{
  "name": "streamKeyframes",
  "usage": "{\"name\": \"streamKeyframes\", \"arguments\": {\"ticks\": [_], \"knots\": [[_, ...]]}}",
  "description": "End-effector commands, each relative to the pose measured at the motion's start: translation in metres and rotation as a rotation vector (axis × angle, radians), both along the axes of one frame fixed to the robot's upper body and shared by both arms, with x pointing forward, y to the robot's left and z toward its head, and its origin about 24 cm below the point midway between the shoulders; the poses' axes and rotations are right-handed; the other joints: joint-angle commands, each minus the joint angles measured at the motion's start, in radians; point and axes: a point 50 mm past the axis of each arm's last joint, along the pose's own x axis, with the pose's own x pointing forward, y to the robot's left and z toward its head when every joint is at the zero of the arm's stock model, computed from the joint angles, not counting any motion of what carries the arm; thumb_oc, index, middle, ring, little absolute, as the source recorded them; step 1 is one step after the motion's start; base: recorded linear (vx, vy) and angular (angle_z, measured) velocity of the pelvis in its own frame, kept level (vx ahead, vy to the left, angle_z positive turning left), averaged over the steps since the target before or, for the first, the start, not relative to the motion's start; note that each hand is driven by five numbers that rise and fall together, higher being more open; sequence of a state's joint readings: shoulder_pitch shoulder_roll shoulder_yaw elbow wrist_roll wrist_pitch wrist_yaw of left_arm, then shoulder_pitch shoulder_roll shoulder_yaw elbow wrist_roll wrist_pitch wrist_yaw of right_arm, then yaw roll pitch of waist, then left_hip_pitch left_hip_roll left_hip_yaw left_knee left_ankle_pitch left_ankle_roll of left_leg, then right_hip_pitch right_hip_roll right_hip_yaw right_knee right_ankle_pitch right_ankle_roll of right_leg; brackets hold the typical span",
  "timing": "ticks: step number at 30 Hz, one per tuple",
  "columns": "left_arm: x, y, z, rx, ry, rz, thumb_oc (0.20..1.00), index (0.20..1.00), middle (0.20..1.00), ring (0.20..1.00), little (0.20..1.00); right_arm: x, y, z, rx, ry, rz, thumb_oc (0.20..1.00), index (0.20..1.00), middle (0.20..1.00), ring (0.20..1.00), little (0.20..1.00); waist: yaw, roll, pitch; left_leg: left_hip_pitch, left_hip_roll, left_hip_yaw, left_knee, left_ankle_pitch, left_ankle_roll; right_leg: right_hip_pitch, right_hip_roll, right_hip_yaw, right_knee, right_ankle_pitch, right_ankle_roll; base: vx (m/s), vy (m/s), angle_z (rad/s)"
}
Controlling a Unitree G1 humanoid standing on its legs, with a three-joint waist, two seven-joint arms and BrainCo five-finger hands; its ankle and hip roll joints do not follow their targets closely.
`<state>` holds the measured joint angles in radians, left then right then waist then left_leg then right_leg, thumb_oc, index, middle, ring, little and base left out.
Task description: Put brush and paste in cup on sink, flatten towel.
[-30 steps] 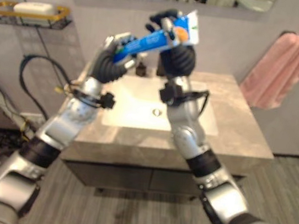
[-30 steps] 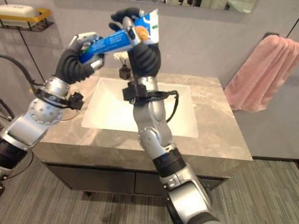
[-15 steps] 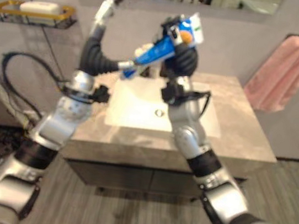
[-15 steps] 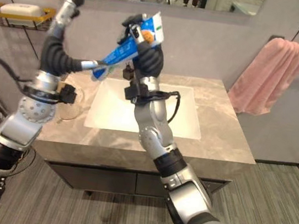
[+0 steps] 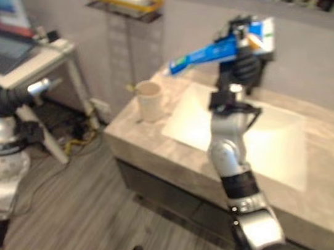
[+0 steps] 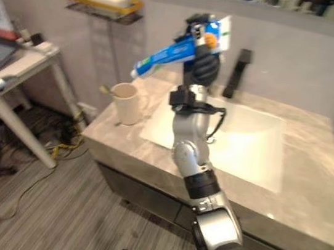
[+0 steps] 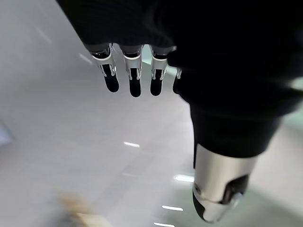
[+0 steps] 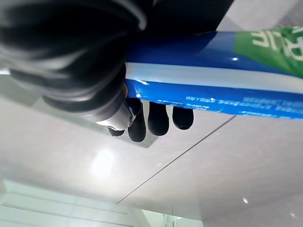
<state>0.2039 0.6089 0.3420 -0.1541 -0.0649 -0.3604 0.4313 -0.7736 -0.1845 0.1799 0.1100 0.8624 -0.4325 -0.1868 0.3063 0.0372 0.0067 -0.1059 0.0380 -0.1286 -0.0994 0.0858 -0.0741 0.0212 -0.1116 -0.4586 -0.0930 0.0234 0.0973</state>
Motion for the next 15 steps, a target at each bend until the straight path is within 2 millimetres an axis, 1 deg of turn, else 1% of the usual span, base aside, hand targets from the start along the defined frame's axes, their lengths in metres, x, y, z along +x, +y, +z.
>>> {"name": "streamKeyframes", "arguments": {"ticks": [1, 2, 3, 4, 5, 6, 8, 9, 10, 11, 12, 13, 14, 15], "knots": [[-0.001, 0.020, -0.005, -0.089, 0.058, 0.014, 1.000, 1.000, 1.000, 1.000, 1.000, -0.022, -0.005, 0.040, -0.044, -0.212, -0.065, 0.200, 0.200, 0.200, 0.200, 0.200, 0.031, -0.058, -0.002, -0.013, -0.027, -0.051, 0.012, -0.045, 0.022, 0.043, -0.042, 0.003, 0.006, -0.021, -0.010, 0.07, 0.035, 0.68], [-0.009, 0.033, -0.030, -0.150, 0.157, 0.083, 1.000, 1.000, 1.000, 1.000, 1.000, -0.022, -0.006, 0.040, -0.052, -0.211, -0.069, 0.200, 0.200, 0.200, 0.200, 0.200, 0.043, -0.062, 0.001, -0.014, -0.029, -0.053, 0.012, -0.048, 0.022, 0.044, -0.043, -0.001, 0.006, -0.024, -0.007, 0.06, 0.053, 0.35], [-0.021, 0.051, -0.062, -0.196, 0.298, 0.199, 1.000, 1.000, 1.000, 1.000, 1.000, -0.019, -0.008, 0.040, -0.059, -0.201, -0.072, 0.200, 0.200, 0.200, 0.200, 0.200, 0.062, -0.066, 0.005, -0.022, -0.033, -0.057, 0.012, -0.047, 0.025, 0.042, -0.046, -0.007, 0.006, -0.027, -0.005, 0.07, 0.047, 0.22], [-0.021, 0.051, -0.062, -0.196, 0.298, 0.199, 1.000, 1.000, 1.000, 1.000, 1.000, -0.019, -0.008, 0.040, -0.059, -0.202, -0.072, 0.200, 0.200, 0.200, 0.200, 0.200, 0.062, -0.066, 0.005, -0.023, -0.033, -0.057, 0.012, -0.047, 0.025, 0.042, -0.046, -0.008, 0.006, -0.027, -0.005, 0.13, 0.029, 0.12], [-0.033, 0.063, -0.097, -0.280, 0.423, 0.295, 1.000, 1.000, 1.000, 1.000, 1.000, -0.017, -0.007, 0.039, -0.058, -0.191, -0.062, 0.200, 0.200, 0.200, 0.200, 0.200, 0.075, -0.075, 0.004, -0.023, -0.034, -0.062, 0.012, -0.060, 0.022, 0.047, -0.045, -0.003, 0.006, -0.041, 0.001, 0.12, 0.005, 0.12], [-0.036, 0.066, -0.111, -0.310, 0.476, 0.331, 1.000, 1.000, 1.000, 1.000, 1.000, -0.016, -0.005, 0.037, -0.065, -0.182, -0.058, 0.200, 0.200, 0.200, 0.200, 0.200, 0.077, -0.080, 0.005, -0.024, -0.035, -0.062, 0.012, -0.061, 0.023, 0.048, -0.046, -0.003, 0.006, -0.042, 0.001, 0.13, 0.015, 0.16], [-0.043, 0.068, -0.148, -0.389, 0.629, 0.381, 1.000, 1.000, 1.000, 1.000, 1.000, -0.016, -0.004, 0.039, -0.084, -0.186, -0.060, 0.200, 0.200, 0.200, 0.200, 0.200, 0.076, -0.084, 0.012, -0.033, -0.038, -0.064, 0.012, -0.058, 0.025, 0.041, -0.047, -0.005, 0.006, -0.039, 0.004, 0.02, 0.035, 0.18], [-0.041, 0.068, -0.148, -0.390, 0.628, 0.378, 1.000, 1.000, 1.000, 1.000, 1.000, -0.016, -0.004, 0.039, -0.085, -0.187, -0.063, 0.200, 0.200, 0.200, 0.200, 0.200, 0.076, -0.083, 0.013, -0.036, -0.040, -0.066, 0.012, -0.054, 0.026, 0.039, -0.048, -0.007, 0.006, -0.036, 0.004, 0.03, 0.057, 0.14], [-0.055, 0.062, -0.183, -0.450, 0.805, 0.396, 1.000, 1.000, 1.000, 1.000, 1.000, -0.016, 0.000, 0.038, -0.088, -0.182, -0.043, 0.200, 0.200, 0.200, 0.200, 0.200, 0.077, -0.082, 0.017, -0.040, -0.041, -0.066, 0.012, -0.057, 0.028, 0.037, -0.050, -0.009, 0.006, -0.038, 0.005, 0.03, 0.041, 0.09], [-0.054, 0.062, -0.184, -0.450, 0.805, 0.394, 1.000, 1.000, 1.000, 1.000, 1.000, -0.016, -0.001, 0.038, -0.089, -0.182, -0.045, 0.200, 0.200, 0.200, 0.200, 0.200, 0.078, -0.081, 0.018, -0.040, -0.041, -0.066, 0.012, -0.057, 0.028, 0.037, -0.049, -0.009, 0.006, -0.038, 0.005, 0.06, 0.071, 0.04], [-0.072, 0.057, -0.211, -0.518, 0.940, 0.428, 1.000, 1.000, 1.000, 1.000, 1.000, -0.016, 0.005, 0.039, -0.101, -0.187, -0.027, 0.200, 0.200, 0.200, 0.200, 0.200, 0.071, -0.081, 0.022, -0.041, -0.043, -0.066, 0.012, -0.056, 0.032, 0.033, -0.052, -0.006, 0.006, -0.034, 0.008, 0.04, 0.060, -0.03], [-0.076, 0.053, -0.220, -0.545, 0.973, 0.436, 1.000, 1.000, 1.000, 1.000, 1.000, -0.016, 0.006, 0.041, -0.104, -0.193, -0.023, 0.200, 0.200, 0.200, 0.200, 0.200, 0.067, -0.081, 0.024, -0.042, -0.043, -0.065, 0.012, -0.056, 0.033, 0.031, -0.053, -0.004, 0.006, -0.032, 0.009, 0.04, 0.061, -0.03], [-0.076, 0.052, -0.220, -0.546, 0.973, 0.434, 1.000, 1.000, 1.000, 1.000, 1.000, -0.016, 0.006, 0.041, -0.105, -0.194, -0.023, 0.200, 0.200, 0.200, 0.200, 0.200, 0.068, -0.080, 0.024, -0.042, -0.043, -0.064, 0.012, -0.056, 0.034, 0.031, -0.053, -0.003, 0.006, -0.032, 0.009, 0.02, 0.072, -0.08], [-0.090, 0.042, -0.240, -0.600, 1.077, 0.448, 1.000, 1.000, 1.000, 1.000, 1.000, -0.017, 0.009, 0.043, -0.112, -0.207, -0.020, 0.200, 0.200, 0.200, 0.200, 0.200, 0.057, -0.080, 0.030, -0.048, -0.045, -0.059, 0.012, -0.054, 0.040, 0.022, -0.055, 0.002, 0.006, -0.024, 0.010, 0.00, 0.051, -0.05]]}}
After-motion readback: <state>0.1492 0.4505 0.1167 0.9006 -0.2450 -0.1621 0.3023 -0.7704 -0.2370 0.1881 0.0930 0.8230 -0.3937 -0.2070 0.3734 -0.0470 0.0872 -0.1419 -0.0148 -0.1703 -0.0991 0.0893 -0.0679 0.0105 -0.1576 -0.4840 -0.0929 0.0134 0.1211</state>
